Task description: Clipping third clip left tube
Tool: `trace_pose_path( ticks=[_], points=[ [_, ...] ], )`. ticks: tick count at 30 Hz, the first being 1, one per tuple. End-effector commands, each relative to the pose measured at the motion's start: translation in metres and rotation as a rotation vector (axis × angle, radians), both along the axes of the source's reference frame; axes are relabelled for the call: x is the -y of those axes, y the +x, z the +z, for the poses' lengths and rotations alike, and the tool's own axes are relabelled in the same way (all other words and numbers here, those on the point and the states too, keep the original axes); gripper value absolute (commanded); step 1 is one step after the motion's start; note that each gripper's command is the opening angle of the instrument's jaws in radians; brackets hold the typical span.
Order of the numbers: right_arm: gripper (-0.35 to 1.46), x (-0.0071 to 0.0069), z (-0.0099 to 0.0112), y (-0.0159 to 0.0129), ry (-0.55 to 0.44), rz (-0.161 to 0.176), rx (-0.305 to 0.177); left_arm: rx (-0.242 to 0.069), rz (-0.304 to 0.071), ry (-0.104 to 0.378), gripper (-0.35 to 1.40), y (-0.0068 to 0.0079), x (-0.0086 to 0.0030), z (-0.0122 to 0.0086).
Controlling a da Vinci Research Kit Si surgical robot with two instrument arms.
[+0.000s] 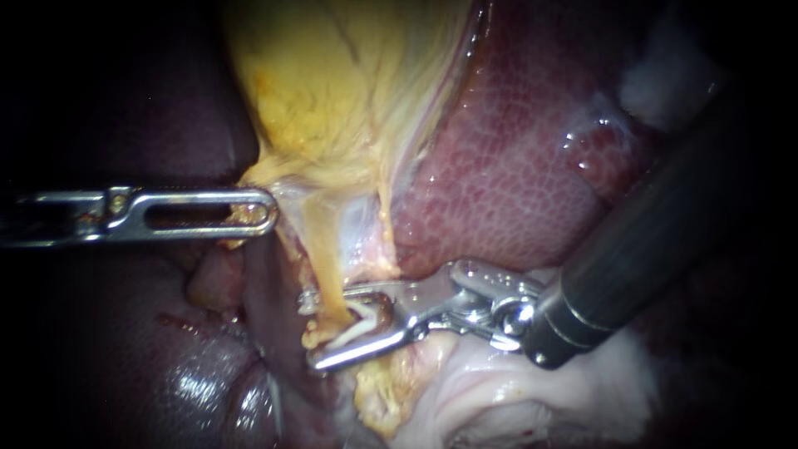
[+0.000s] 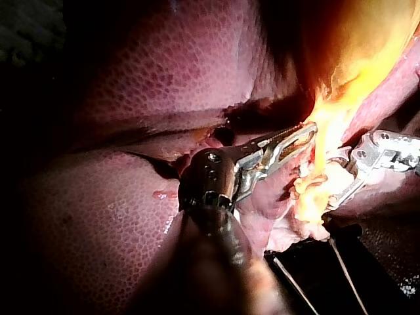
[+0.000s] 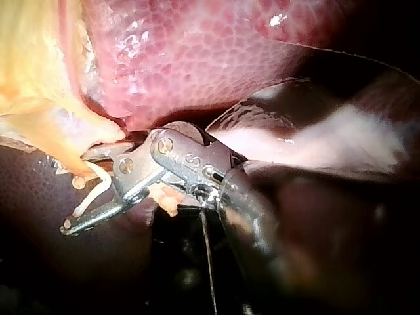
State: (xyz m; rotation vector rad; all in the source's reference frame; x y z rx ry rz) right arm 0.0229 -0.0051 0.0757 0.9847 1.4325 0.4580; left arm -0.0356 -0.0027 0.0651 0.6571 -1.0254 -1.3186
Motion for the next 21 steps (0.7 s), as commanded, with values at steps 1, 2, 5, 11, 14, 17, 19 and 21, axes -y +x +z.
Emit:
trace_pose_path(
  ticks=[1,2,5,11,14,17,19,21],
  points=[
    [0.6,0.0,0.0,0.0001,0.0,0.001,-0.004,-0.001,0.0,0.0,-0.35,0.0,0.0,0.0],
    [0.6,0.0,0.0,0.0002,0.006,0.001,-0.006,-0.001,0.0,0.0,-0.35,0.0,0.0,0.0],
    [0.6,-0.0001,0.0,0.0004,0.014,0.002,-0.01,-0.001,-0.001,0.0,-0.35,0.0,0.0,0.0],
    [0.6,-0.0007,-0.0002,0.0002,0.02,0.007,-0.018,-0.001,-0.001,0.0,-0.35,0.0,0.0,0.0],
    [0.6,-0.0014,-0.0006,0.0,0.028,0.014,-0.029,-0.001,-0.001,0.0,-0.35,0.0,0.0001,0.0],
    [0.59,-0.0021,-0.001,-0.0002,0.037,0.023,-0.041,-0.001,-0.001,0.0,-0.35,0.0,0.0001,-0.0001],
    [0.59,-0.0026,-0.0013,-0.0003,0.041,0.024,-0.048,-0.001,-0.001,0.0,-0.35,0.0,0.0001,-0.0001],
    [0.59,-0.0028,-0.0015,-0.0004,0.045,0.03,-0.052,-0.001,-0.001,0.0,-0.35,0.0,0.0001,-0.0001]
  ],
)
